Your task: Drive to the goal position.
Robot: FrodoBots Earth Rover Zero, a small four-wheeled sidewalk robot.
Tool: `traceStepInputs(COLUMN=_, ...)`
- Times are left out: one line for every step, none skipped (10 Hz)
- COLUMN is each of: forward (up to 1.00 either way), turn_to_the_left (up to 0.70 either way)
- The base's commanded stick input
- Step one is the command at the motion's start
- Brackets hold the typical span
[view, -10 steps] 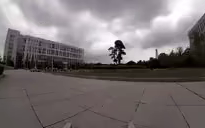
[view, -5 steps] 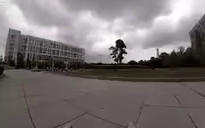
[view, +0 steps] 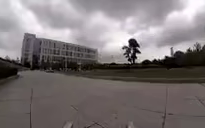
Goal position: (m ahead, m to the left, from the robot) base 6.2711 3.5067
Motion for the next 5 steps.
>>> traceStepInputs(forward=1.00, turn_to_the_left=0.41)
traceStepInputs(forward=1.00, turn_to_the_left=0.41)
traceStepInputs(forward=1.00, turn_to_the_left=0.41)
traceStepInputs(forward=1.00, turn_to_the_left=0.41)
traceStepInputs(forward=1.00, turn_to_the_left=0.41)
